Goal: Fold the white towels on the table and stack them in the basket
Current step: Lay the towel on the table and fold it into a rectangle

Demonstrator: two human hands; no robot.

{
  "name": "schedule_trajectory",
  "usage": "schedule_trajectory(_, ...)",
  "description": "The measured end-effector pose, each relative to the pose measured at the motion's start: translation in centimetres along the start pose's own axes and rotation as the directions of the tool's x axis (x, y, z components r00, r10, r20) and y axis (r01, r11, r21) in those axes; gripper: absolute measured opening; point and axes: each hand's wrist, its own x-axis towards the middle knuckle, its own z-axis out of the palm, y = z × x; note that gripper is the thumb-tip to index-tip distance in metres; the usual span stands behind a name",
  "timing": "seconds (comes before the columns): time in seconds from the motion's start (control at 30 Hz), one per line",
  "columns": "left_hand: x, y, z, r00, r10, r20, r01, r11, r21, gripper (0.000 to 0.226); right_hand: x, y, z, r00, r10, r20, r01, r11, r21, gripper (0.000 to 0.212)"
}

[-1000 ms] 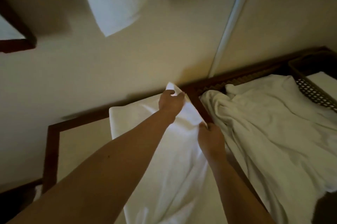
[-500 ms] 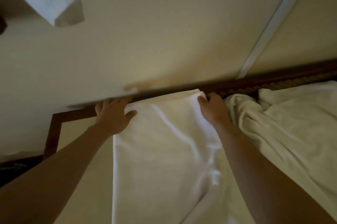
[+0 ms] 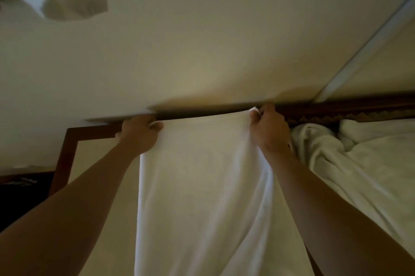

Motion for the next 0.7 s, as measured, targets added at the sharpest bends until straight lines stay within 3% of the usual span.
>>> schedule_trajectory(0.1,-1.6,0.1,0.8,0.993,0.077,-0.089,-0.075,0.997,0.019,0.037,-0.1,0.1,-0.3,1.0,-0.002,0.017,0.002,1.0,0.024,0.036)
schedule_trajectory(0.2,-4.7,-0.6,2.3,0.98,0.031,-0.196,-0.064,0.985,-0.161,0.06,-1.1,0.7,-1.4,1.0,0.022,0.021,-0.024,0.997,0.075,0.045)
schedule_trajectory(0.3,-7.6,-1.1,3.3,0.973,-0.077,-0.217,0.03,0.977,-0.212,0.058,-4.0,2.0,-1.6,0.998,-0.042,0.046,0.041,0.999,0.021,0.048)
schedule_trajectory(0.4,-8.8,-1.4,3.6,0.974,-0.04,-0.225,-0.001,0.983,-0.182,0.052,-5.8,3.8,-1.5,0.987,-0.15,0.063,0.152,0.988,-0.028,0.042)
schedule_trajectory(0.5,-8.8,-1.5,3.8,0.973,-0.026,-0.229,-0.008,0.989,-0.144,0.05,-5.7,4.4,-1.5,0.987,-0.153,0.049,0.154,0.988,-0.02,0.035)
schedule_trajectory(0.6,-9.3,-1.5,3.8,0.968,-0.065,-0.244,0.014,0.979,-0.205,0.05,-5.9,4.3,-1.8,0.994,-0.105,0.038,0.104,0.994,0.016,0.036)
schedule_trajectory(0.7,-11.1,-2.3,3.6,0.966,-0.099,-0.238,0.024,0.954,-0.299,0.048,-7.9,4.4,-2.7,0.997,0.049,0.063,-0.056,0.991,0.122,0.038)
